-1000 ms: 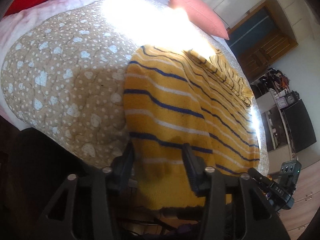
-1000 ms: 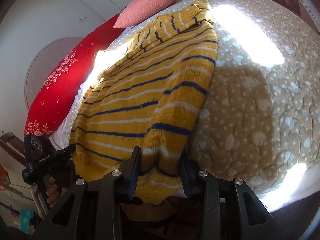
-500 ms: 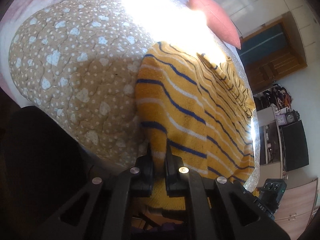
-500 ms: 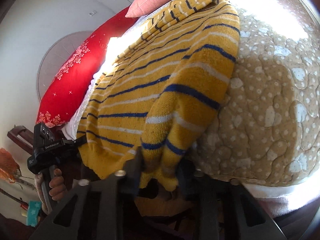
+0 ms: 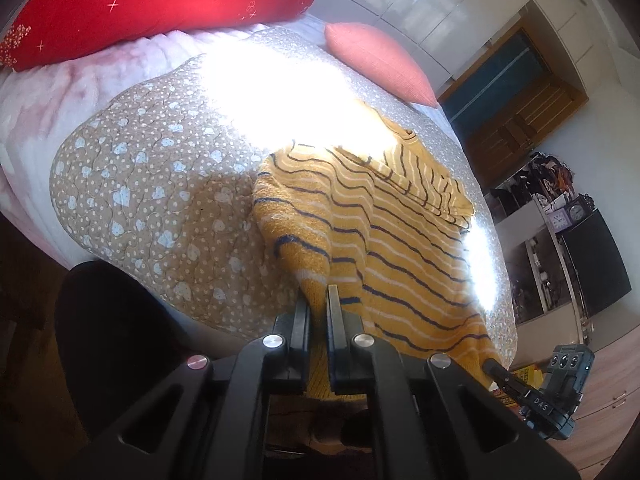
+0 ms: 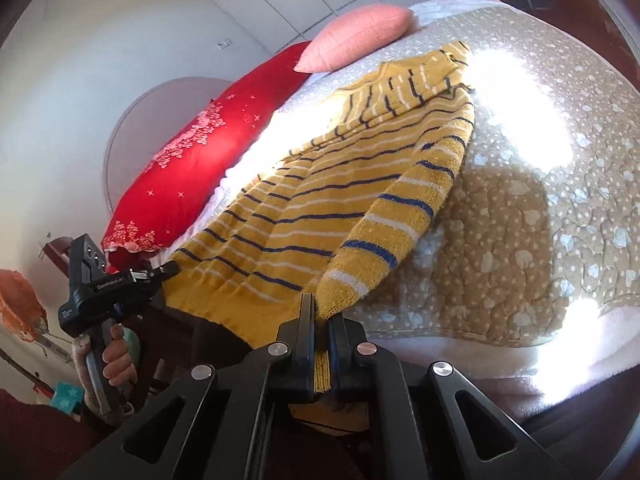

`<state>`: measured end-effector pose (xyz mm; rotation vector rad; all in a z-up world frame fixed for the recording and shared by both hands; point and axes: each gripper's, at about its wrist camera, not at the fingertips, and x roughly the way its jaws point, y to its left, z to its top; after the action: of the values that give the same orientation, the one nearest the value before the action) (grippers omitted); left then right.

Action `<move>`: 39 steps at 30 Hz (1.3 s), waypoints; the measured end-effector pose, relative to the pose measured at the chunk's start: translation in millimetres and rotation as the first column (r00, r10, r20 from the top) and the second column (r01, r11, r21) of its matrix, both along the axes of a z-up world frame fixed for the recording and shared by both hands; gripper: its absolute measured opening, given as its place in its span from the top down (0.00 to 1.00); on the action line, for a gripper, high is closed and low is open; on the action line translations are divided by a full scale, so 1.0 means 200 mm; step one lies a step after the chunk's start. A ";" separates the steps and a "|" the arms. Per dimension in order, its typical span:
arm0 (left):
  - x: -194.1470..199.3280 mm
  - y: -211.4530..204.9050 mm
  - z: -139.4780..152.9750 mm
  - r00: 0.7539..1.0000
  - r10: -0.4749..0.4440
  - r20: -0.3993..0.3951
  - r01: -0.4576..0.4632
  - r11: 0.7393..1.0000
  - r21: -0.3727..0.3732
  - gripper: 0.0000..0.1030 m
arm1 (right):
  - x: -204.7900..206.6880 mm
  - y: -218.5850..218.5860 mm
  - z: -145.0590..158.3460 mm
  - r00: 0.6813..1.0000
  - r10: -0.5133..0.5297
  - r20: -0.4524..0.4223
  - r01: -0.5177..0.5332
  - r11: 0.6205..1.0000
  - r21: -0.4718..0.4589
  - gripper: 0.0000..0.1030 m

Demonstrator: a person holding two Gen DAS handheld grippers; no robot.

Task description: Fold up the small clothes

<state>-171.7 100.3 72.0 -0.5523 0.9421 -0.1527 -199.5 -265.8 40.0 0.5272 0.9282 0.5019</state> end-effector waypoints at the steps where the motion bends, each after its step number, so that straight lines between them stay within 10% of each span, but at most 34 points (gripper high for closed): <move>1: 0.02 0.00 0.00 1.000 -0.001 0.000 0.001 1.000 0.001 0.95 | 0.03 -0.01 -0.02 1.000 -0.006 -0.029 0.006 1.000 0.003 0.91; 5: 0.01 -0.01 0.00 1.000 -0.010 0.017 0.009 0.998 0.056 0.94 | 0.04 -0.05 -0.13 0.996 -0.031 -0.087 0.026 0.998 -0.055 0.88; 10: 0.03 -0.01 -0.01 1.000 -0.011 0.001 0.011 0.998 0.057 0.95 | 0.04 -0.01 -0.18 0.996 -0.068 -0.060 0.057 0.984 -0.169 0.38; 18: 0.04 -0.03 0.00 1.000 -0.021 -0.001 0.021 0.997 0.076 0.94 | 0.16 0.03 -0.27 0.993 -0.093 -0.077 0.085 0.991 -0.108 0.21; 20: 0.04 -0.04 0.00 1.000 -0.022 0.000 0.022 0.997 0.077 0.94 | 0.16 0.04 -0.26 0.995 -0.079 -0.065 0.072 0.992 -0.108 0.35; 22: 0.04 -0.03 0.00 1.000 -0.022 -0.001 0.022 0.997 0.071 0.94 | 0.16 0.04 -0.24 0.996 -0.043 -0.074 0.038 0.997 -0.070 0.91; 31: 0.13 -0.01 0.11 0.997 -0.035 0.068 0.028 0.994 0.106 0.94 | 0.20 0.02 0.15 0.997 0.002 0.078 0.000 0.999 -0.033 0.90; 39: 0.65 -0.01 0.49 0.962 0.030 0.273 -0.075 0.985 0.155 0.97 | 0.66 0.01 0.45 0.985 -0.022 0.170 0.034 0.997 -0.065 0.90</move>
<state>-42.0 98.4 170.5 -0.3915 0.6662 -0.0979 -67.0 -263.8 129.9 0.4282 0.7713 0.4804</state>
